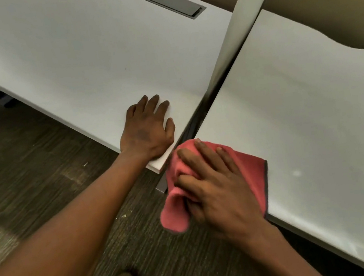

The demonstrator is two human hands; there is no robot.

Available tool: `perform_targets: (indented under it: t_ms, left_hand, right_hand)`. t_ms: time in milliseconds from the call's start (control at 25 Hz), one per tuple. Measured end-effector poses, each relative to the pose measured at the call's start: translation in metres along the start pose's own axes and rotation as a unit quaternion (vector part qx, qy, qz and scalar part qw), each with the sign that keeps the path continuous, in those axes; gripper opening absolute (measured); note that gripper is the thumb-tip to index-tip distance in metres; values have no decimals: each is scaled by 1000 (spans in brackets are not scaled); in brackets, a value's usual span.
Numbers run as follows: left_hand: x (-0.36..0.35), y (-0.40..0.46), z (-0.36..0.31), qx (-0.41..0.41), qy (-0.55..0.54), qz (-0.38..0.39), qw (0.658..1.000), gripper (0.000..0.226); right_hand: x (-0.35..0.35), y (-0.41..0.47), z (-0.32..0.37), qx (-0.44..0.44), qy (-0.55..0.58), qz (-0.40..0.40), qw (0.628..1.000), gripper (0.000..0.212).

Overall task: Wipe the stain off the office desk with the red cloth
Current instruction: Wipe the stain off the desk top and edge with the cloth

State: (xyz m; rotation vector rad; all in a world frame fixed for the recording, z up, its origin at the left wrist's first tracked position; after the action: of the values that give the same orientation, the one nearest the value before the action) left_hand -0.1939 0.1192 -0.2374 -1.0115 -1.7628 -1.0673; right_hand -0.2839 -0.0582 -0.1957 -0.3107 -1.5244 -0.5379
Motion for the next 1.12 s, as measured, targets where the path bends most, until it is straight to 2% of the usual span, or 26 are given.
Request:
perform_targets:
  t_ms: [120, 240, 280, 400, 480, 560, 640, 720, 840, 920, 1000, 1040, 1120]
  left_hand:
    - [0, -1, 1, 2, 0, 2, 1000, 60]
    - [0, 0, 1, 3, -2, 3, 1000, 60]
    - [-1, 2, 2, 3, -1, 8, 1000, 58]
    - [-6, 3, 4, -17, 26, 47, 998, 57]
    - [-4, 2, 3, -28, 23, 34, 999, 57]
    - [-2, 1, 4, -18, 8, 20, 1000, 55]
    - [-3, 4, 3, -8, 11, 26, 1000, 55]
    - [-2, 4, 2, 1, 10, 21, 1000, 56]
    - [-1, 1, 2, 4, 4, 13, 1000, 59]
    - [-3, 3, 2, 1, 3, 18, 1000, 58]
    - [-3, 3, 2, -3, 6, 27, 1000, 57]
    - [-2, 1, 2, -4, 8, 25, 1000, 57]
    - [0, 1, 2, -2, 2, 14, 1000, 58]
  right_hand:
    - [9, 25, -14, 77, 61, 39, 994, 41]
    - [12, 52, -26, 168, 79, 31, 982, 37]
    - [12, 63, -39, 161, 82, 23, 983, 38]
    - [20, 99, -95, 68, 76, -17, 995, 46]
    - [26, 115, -118, 6, 65, -32, 997, 52]
    - [25, 113, -108, -5, 69, -47, 997, 47]
    - [20, 92, -74, 30, 88, -58, 994, 36]
    - [14, 62, -35, 94, 99, -42, 990, 28]
    - [7, 54, -15, 202, 97, 10, 974, 31]
    - [9, 81, -37, 168, 108, 32, 979, 43]
    - [20, 109, -72, 66, 77, 16, 995, 61]
    - [20, 112, -80, 36, 55, 2, 998, 64]
    - [18, 97, -68, 14, 49, -19, 999, 56]
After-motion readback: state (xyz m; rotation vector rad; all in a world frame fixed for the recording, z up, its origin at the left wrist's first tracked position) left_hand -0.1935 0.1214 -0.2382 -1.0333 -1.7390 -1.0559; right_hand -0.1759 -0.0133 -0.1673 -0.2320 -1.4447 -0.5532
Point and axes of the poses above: each hand's wrist, its own y-axis towards the middle knuckle, its own x-axis out of the back of the hand, z = x × y, the point moved 9 cm from there along y, towards the middle knuckle, and after that the axes turned 6 degrees about -z, right-handed, at the moved point
